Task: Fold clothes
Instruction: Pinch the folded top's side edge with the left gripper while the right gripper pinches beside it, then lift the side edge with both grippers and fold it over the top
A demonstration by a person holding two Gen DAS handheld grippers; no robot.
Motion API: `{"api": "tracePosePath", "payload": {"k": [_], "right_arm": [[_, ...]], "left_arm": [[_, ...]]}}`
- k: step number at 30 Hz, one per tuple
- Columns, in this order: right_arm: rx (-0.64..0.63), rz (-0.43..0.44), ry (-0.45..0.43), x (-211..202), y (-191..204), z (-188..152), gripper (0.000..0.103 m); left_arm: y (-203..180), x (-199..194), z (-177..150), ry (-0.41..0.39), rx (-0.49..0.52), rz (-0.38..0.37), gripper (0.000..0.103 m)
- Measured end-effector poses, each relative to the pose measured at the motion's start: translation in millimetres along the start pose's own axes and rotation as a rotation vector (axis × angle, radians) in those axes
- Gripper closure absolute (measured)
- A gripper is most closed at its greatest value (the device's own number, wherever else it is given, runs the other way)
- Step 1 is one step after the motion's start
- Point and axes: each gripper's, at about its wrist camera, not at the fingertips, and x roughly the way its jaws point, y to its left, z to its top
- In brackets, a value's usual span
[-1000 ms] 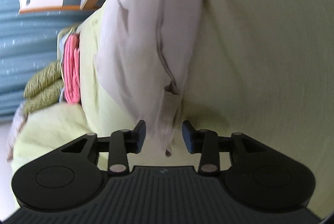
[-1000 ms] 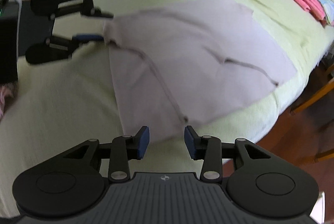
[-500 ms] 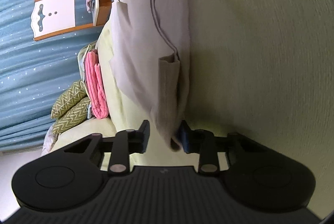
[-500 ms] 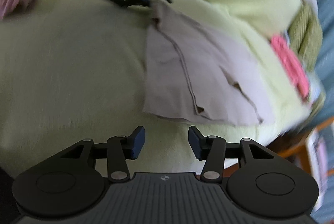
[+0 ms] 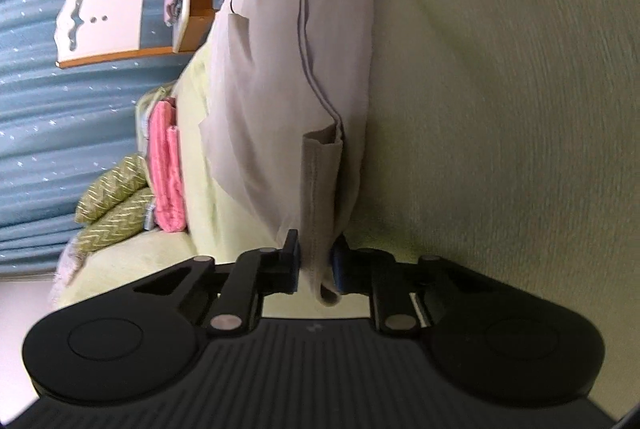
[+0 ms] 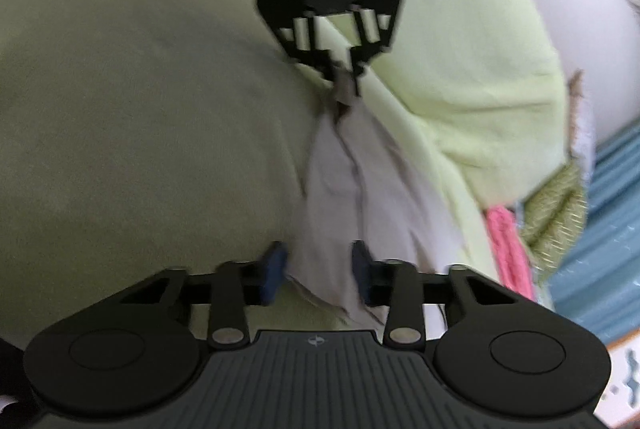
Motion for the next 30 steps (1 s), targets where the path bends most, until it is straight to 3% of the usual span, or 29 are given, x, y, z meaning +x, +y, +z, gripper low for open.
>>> {"api": "tracePosePath", "payload": {"k": [6,10,14,18,23,27,30], "right_arm": [[0.387,0.165,0.037,0.2,-91.3,-3.1,0.103],[0.640,0.268,0.067,10.3,-170.6,-19.0,0.103],[0.812,0.269,0.122,42.8,-240.2,-53.1,0.103],[0.893,0.255,0.184,92.4,-282.0,-93.5,0.103],[1.027,0.341,0.241,148.1,-306.3,-142.6,0.098],[1.142,0.384,0.247,155.0,-308.2,-161.7,0.086],[1.189,0.379,0.243,148.6,-307.9,-167.5,0.083]], "left_arm": [[42.0,-8.2,-4.5,-0.033,-0.006,-0.102,0.098],[95.4,-2.2,-5.6,-0.078,0.011,-0.157,0.098],[155.9,39.1,6.7,-0.102,-0.039,-0.216,0.097],[205.5,108.6,31.0,-0.105,-0.128,-0.314,0.095],[243.6,192.5,40.3,-0.016,-0.354,-0.540,0.085],[273.6,218.1,18.2,0.045,-0.660,-0.690,0.084],[286.4,223.7,0.5,0.070,-0.819,-0.741,0.084]]}}
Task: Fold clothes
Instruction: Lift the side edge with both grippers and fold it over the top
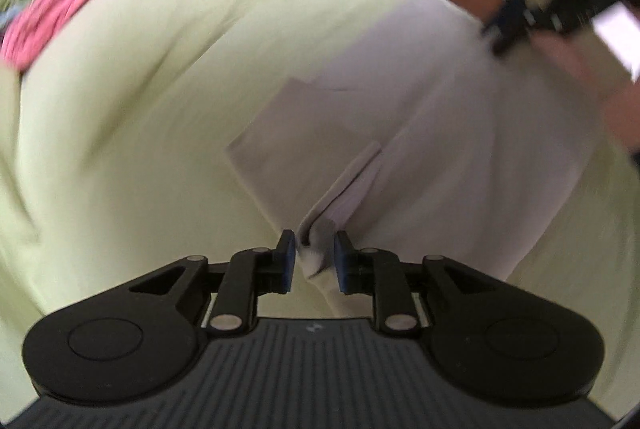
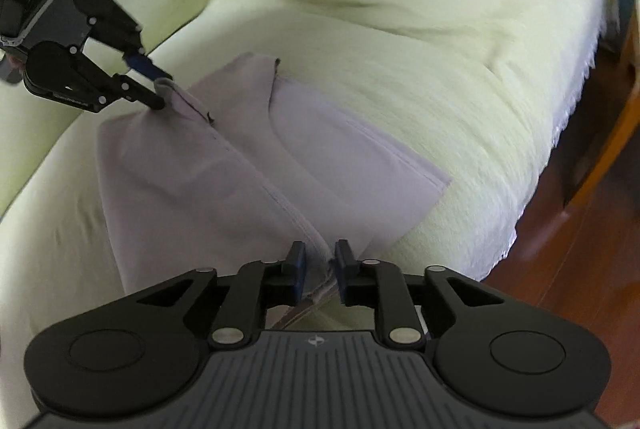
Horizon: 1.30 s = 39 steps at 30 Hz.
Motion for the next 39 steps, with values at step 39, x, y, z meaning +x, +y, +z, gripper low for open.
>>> {"api": "tracePosePath", "payload": {"k": [39], "right_arm": [[0.019,-0.167,-0.086,19.2,-25.3,51.1,0.072]], "left_arm": [[55.9,42.8,18.5,-0.129,-0.153,0.043,0.098]]}}
